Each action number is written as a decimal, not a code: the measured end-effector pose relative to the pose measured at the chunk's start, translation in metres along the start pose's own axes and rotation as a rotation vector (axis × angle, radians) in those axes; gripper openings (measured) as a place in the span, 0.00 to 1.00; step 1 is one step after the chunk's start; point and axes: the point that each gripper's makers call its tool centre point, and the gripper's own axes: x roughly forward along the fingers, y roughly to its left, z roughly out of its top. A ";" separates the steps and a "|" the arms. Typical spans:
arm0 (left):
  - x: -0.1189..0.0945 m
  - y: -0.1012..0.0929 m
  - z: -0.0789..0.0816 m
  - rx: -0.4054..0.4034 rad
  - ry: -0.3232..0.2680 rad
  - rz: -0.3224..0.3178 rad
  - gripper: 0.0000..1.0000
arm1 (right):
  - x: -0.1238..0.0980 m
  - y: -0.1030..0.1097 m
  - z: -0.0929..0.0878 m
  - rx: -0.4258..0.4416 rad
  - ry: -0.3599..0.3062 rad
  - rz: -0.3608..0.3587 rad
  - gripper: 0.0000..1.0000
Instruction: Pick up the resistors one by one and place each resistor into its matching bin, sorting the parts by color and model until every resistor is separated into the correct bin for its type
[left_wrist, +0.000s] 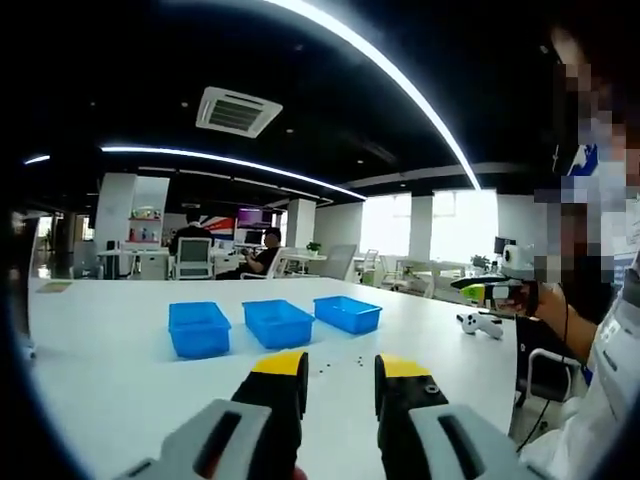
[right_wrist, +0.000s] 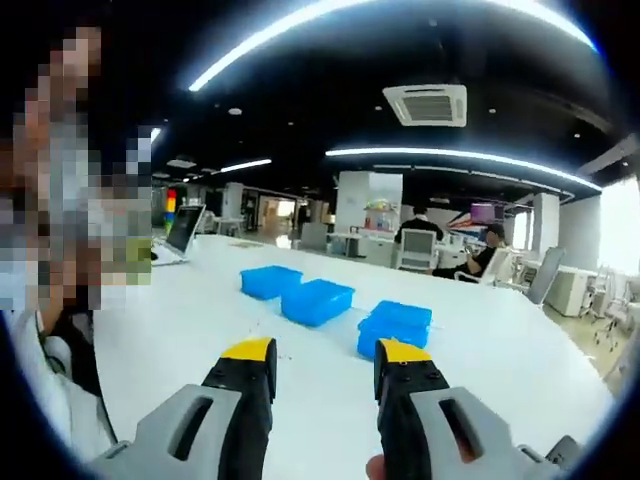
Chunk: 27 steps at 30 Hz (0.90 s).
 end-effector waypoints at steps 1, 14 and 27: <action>0.000 0.000 0.000 0.001 0.002 -0.002 0.29 | 0.002 0.002 0.003 -0.010 0.002 0.008 0.39; 0.001 -0.003 -0.005 -0.005 0.029 -0.025 0.29 | 0.052 0.061 0.009 -0.234 0.184 0.372 0.38; 0.001 -0.006 -0.004 -0.003 0.026 -0.035 0.29 | 0.078 0.129 -0.053 -0.516 0.517 0.833 0.33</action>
